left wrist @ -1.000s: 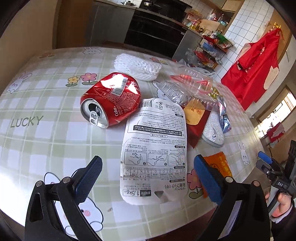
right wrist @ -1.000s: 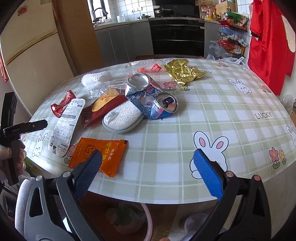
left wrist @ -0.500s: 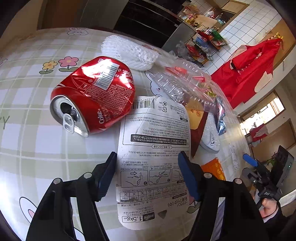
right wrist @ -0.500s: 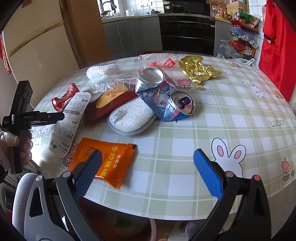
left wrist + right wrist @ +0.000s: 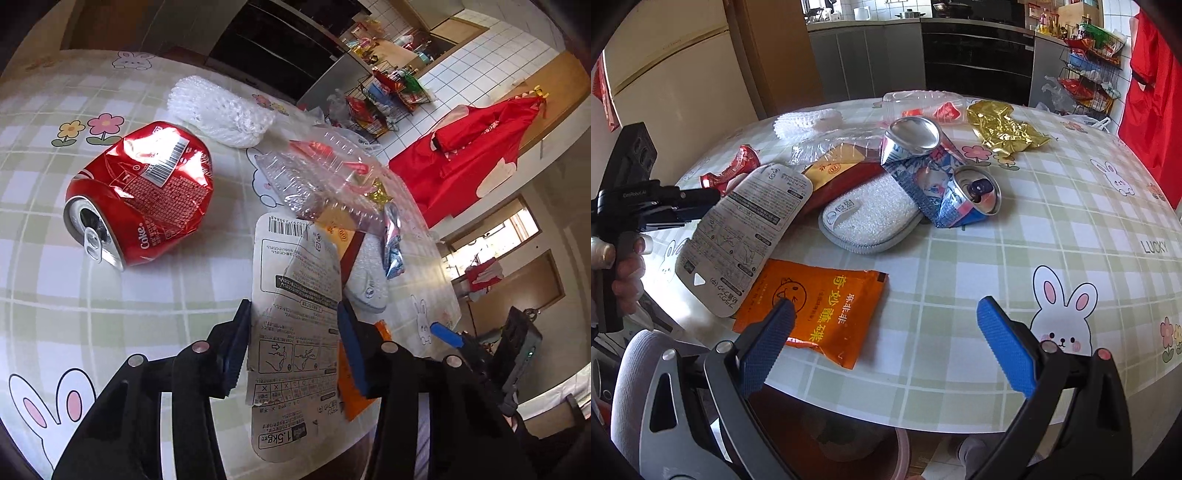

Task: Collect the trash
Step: 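Grasp the white printed paper sheet with the left gripper, then lift the paper sheet with the left gripper while the right gripper grasps the crushed blue can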

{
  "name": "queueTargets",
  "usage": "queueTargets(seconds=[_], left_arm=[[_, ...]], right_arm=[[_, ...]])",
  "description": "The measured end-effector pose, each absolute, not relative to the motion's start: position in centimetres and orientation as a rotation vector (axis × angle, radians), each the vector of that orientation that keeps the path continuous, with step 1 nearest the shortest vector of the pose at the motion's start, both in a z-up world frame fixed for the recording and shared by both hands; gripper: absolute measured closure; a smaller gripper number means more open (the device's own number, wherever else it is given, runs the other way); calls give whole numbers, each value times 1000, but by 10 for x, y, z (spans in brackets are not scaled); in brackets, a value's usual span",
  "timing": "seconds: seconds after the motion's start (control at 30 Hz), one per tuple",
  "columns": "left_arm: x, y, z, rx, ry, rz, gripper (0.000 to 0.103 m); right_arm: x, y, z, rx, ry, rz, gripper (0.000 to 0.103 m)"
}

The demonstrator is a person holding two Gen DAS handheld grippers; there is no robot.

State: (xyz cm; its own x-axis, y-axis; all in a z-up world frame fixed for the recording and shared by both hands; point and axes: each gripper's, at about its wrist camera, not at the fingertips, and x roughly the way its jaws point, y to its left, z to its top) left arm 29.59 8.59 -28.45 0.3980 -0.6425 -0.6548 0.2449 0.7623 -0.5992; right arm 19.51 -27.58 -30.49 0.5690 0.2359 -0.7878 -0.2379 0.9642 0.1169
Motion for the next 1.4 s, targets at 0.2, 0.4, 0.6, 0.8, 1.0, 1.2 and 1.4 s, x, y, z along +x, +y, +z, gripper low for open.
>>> queueTargets(seconds=[0.2, 0.4, 0.6, 0.8, 1.0, 1.2, 1.4], left_arm=[[286, 72, -260, -444, 986, -657, 57], [279, 52, -250, -486, 989, -751, 57], [276, 29, -263, -432, 1046, -788, 57], [268, 11, -278, -238, 1086, -681, 94], [259, 32, -264, -260, 1007, -632, 96], [242, 48, -244, -242, 891, -532, 96], [232, 58, -233, -266, 794, -445, 96]], right_arm=[[194, -268, -319, -53, 963, 273, 6], [197, -265, -327, -75, 973, 273, 6], [200, -267, -329, -72, 979, 273, 6], [201, -269, -329, -57, 977, 275, 6], [202, -270, -328, -51, 973, 274, 6], [218, -285, -306, 7, 889, 263, 6], [266, -285, -286, -2, 791, 258, 6]])
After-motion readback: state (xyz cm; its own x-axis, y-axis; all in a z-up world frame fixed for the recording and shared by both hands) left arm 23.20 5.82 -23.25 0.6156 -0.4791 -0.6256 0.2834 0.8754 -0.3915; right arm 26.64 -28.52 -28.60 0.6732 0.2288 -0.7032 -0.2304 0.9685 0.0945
